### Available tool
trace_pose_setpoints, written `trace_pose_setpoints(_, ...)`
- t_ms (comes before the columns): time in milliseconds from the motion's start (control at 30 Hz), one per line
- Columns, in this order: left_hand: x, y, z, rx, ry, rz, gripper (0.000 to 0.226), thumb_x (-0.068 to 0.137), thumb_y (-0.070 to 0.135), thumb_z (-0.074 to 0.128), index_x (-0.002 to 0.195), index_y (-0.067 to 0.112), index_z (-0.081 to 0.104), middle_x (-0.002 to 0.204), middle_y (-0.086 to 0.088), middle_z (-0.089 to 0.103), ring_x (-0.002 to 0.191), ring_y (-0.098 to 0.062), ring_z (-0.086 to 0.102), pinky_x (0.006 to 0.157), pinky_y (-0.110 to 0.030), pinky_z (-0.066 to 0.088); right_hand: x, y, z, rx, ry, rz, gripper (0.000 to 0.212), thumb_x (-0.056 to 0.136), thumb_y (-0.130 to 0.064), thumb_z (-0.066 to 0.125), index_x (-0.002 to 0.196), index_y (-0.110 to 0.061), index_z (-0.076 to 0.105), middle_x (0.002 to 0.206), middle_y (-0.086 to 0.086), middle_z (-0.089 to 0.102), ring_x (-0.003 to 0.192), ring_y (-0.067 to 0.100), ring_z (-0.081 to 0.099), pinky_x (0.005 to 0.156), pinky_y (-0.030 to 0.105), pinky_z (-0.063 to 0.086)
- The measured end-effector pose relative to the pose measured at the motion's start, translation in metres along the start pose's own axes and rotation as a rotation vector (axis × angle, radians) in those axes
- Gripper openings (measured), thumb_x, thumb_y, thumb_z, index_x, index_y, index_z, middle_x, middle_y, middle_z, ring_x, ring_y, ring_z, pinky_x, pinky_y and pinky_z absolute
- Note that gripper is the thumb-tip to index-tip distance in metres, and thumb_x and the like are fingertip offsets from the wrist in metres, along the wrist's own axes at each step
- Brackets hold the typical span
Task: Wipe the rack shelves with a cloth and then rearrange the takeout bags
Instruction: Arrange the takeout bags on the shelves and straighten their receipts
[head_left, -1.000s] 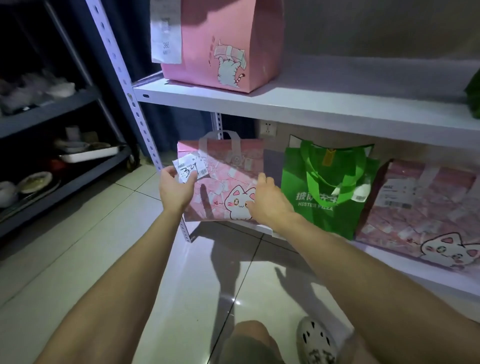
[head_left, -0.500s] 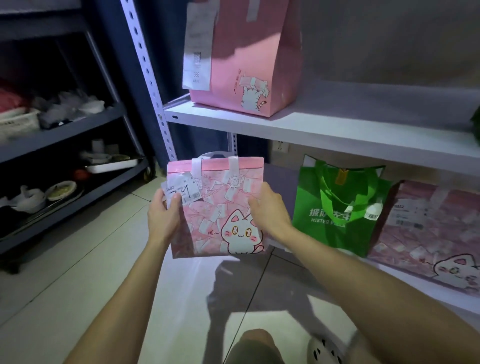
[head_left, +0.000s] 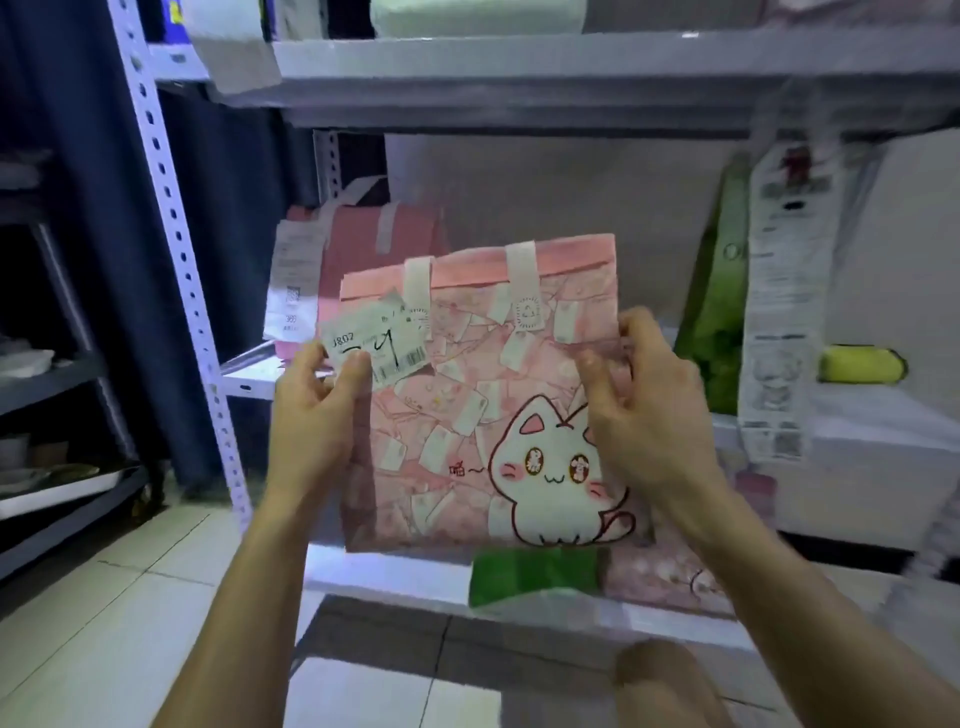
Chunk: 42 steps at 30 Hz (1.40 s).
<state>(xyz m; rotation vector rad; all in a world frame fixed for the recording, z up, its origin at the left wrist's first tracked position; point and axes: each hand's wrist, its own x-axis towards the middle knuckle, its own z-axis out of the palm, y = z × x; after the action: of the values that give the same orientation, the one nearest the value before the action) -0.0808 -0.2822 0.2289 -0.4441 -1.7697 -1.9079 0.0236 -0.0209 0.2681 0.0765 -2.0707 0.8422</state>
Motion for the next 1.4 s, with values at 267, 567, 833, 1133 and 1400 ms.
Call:
trace_pose_setpoints(267,0.105,0.011,0.136,0.106,-0.009,0.233,0.014,0.109,0.035,0.058,0.104,0.022,0.053,0.083,0.023,0.062,0.067,0.009,0.054,0.065,-0.02,0.047,0.112,0.066,-0.006,-0.05,0.244,0.067,0.016,0.108,-0.017,0.054,0.121,-0.019,0.046,0.091,-0.014,0.067,0.074,0.005,0.066,0.065,0.041,0.06)
trace_pose_setpoints(567,0.079,-0.109,0.152,0.414,-0.197,-0.003,0.056,0.105,0.032,0.066,0.151,0.016,0.04,0.143,-0.008,0.063,0.126,-0.032,0.062,0.098,-0.039,0.046,0.072,0.15,0.033,-0.158,-0.136,0.43,0.034,0.107,-0.029,0.058,0.135,-0.012,0.049,0.119,0.007,0.071,0.095,0.019,0.069,0.071,0.025,0.051)
trace_pose_setpoints(833,-0.005,-0.112,0.15,0.356,0.204,0.263,0.038,0.098,0.015,0.068,0.132,0.014,0.051,0.125,-0.003,0.051,0.113,-0.024,0.057,0.098,-0.042,0.052,-0.007,0.164,-0.007,-0.138,0.009,0.32,0.017,0.104,-0.031,0.063,0.12,-0.027,0.064,0.1,-0.021,0.068,0.083,-0.006,0.068,0.067,0.013,0.055)
trace_pose_setpoints(1133,-0.075,-0.197,0.113,0.506,0.006,-0.077,0.036,0.094,0.01,0.071,0.123,0.014,0.051,0.121,-0.004,0.055,0.102,-0.022,0.057,0.088,-0.043,0.053,-0.083,0.204,0.036,-0.256,-0.355,0.389,0.004,0.1,-0.024,0.063,0.1,-0.025,0.067,0.086,-0.014,0.07,0.076,0.002,0.067,0.072,0.026,0.06)
trace_pose_setpoints(1400,-0.121,-0.223,0.139,0.562,-0.32,-0.131,0.018,0.097,0.027,0.074,0.095,0.032,0.057,0.076,0.012,0.067,0.071,-0.008,0.066,0.063,-0.032,0.054,-0.081,0.253,0.031,-0.371,-0.523,0.687,0.008,0.094,-0.014,0.072,0.09,-0.018,0.066,0.087,-0.001,0.07,0.078,0.017,0.068,0.064,0.028,0.05)
